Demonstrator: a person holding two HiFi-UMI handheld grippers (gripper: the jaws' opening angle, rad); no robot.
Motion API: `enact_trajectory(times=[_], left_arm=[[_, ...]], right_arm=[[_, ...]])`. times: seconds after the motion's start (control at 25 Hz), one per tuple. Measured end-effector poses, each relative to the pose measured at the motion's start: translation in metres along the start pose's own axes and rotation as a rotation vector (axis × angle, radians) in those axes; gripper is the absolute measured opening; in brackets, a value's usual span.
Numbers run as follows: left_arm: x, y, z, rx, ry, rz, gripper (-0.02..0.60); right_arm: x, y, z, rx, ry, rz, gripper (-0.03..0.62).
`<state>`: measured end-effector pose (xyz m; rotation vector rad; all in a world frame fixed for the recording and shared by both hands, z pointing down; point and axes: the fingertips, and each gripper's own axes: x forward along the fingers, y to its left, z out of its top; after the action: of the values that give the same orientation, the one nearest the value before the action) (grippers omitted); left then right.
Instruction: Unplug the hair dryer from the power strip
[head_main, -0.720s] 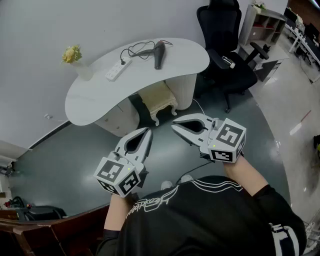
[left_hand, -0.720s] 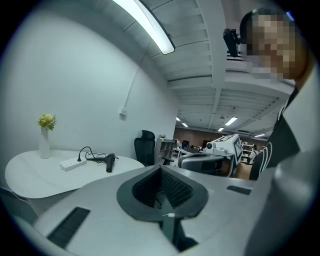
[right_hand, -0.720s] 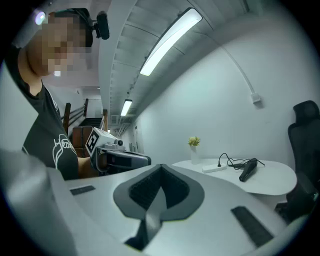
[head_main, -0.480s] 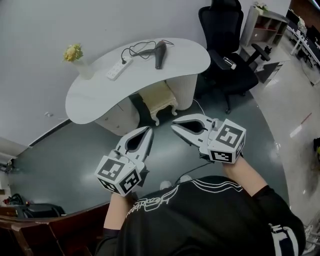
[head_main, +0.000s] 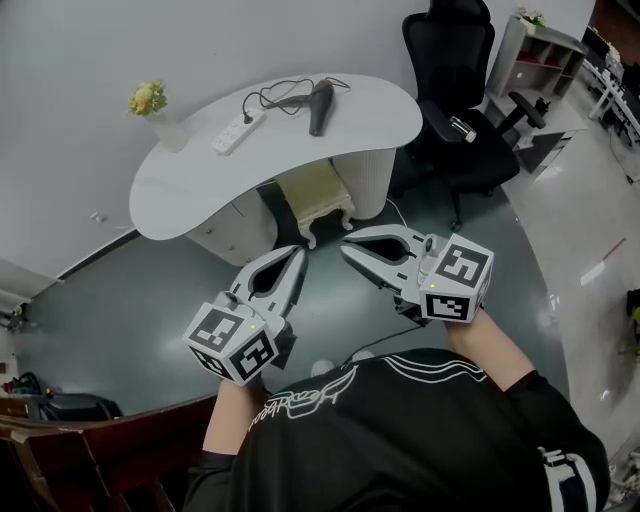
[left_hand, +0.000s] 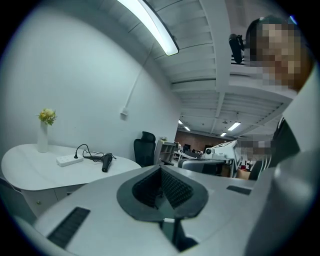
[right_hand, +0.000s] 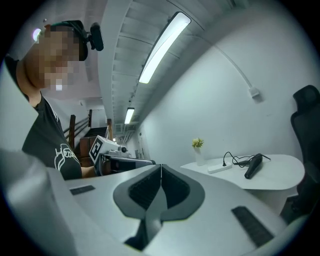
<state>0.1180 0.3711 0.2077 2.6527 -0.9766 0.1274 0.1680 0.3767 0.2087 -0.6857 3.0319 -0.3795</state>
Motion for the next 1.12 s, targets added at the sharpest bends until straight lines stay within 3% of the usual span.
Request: enact_trajectory(times=[0.32, 0.6, 0.88, 1.12], left_arm=[[0.012, -0.006, 0.008, 0.02, -0.022, 0.042, 0.003], [0.028, 0.014, 0.006, 0.033, -0.016, 0.036, 0.003], [0.043, 0.079, 0.003, 0.016, 0.002, 0.03, 0.003], [0.062, 0.174, 0.012, -0.003, 0.046, 0.013, 0.003]], right_arm=[[-0.015, -0.018, 0.004, 0.094, -0.024, 0.033, -0.003], [0.001, -0.044, -0.003, 0.128, 0.012, 0.002, -0.003], [0.055, -0.084, -0.012, 0.091, 0.064, -0.036, -0.003], [0.128, -0.149, -0.005, 0.054, 0.08, -0.118, -0.002]])
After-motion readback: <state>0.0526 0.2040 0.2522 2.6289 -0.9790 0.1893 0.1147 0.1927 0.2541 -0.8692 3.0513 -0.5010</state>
